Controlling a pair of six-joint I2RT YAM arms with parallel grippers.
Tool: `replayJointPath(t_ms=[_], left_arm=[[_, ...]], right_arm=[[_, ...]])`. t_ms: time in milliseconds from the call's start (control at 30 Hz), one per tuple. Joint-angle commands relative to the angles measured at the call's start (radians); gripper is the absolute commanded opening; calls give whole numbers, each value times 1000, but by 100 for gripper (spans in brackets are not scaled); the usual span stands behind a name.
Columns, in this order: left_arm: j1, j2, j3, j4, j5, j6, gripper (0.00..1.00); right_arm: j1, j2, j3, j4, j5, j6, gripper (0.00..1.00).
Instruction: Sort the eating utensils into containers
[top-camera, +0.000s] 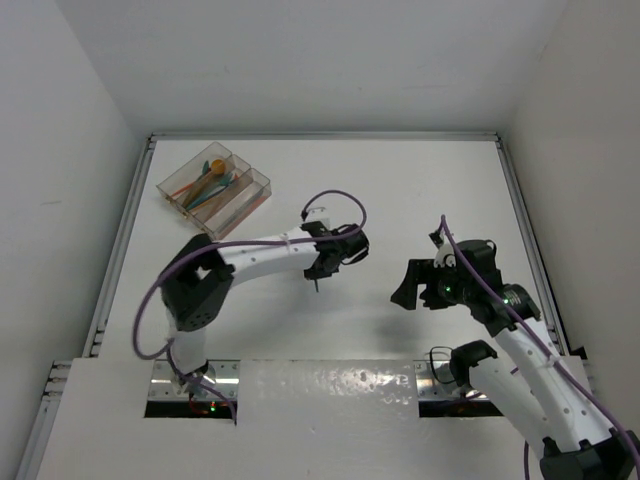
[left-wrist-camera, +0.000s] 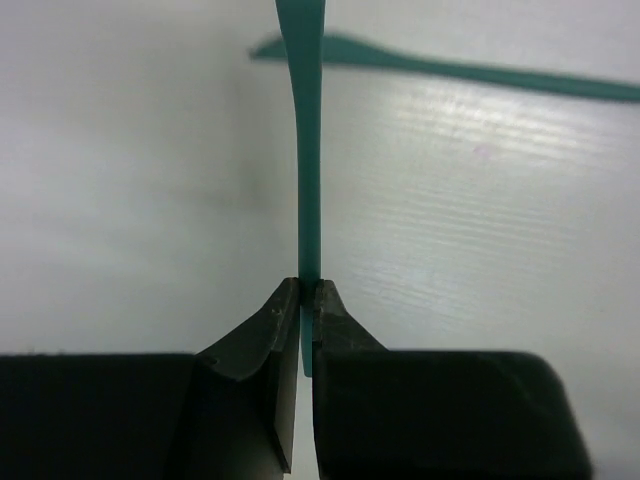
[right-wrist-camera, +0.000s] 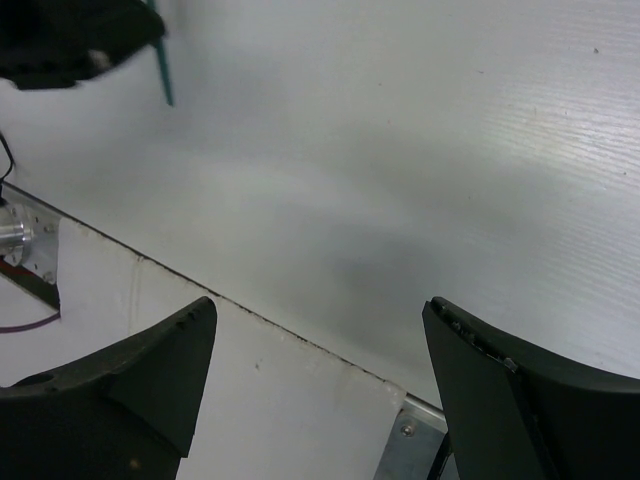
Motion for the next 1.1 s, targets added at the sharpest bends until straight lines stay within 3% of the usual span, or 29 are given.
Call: replayJointPath(t_ms=[0, 100, 233, 467, 667, 767, 1067], left_arm=[[7, -233, 0, 15, -250, 205, 0], [62, -356, -75, 121, -310, 430, 0], [276, -502, -199, 350, -163, 859, 0], [520, -502, -348, 666, -78, 1463, 0], [718, -413, -301, 747, 175, 1621, 0], [770, -352, -232, 691, 267, 1675, 0], [792, -177, -197, 685, 356, 1732, 0]], right_arm=[[5, 7, 2, 40, -18, -1, 84], [3, 13, -6, 61, -22, 10, 84], [5, 21, -14, 92, -26, 22, 84], [3, 76, -6, 133, -13, 42, 84], [5, 114, 11, 155, -3, 57, 84], [3, 131, 25, 158, 13, 59, 83], [3, 214, 71, 191, 45, 62, 84]])
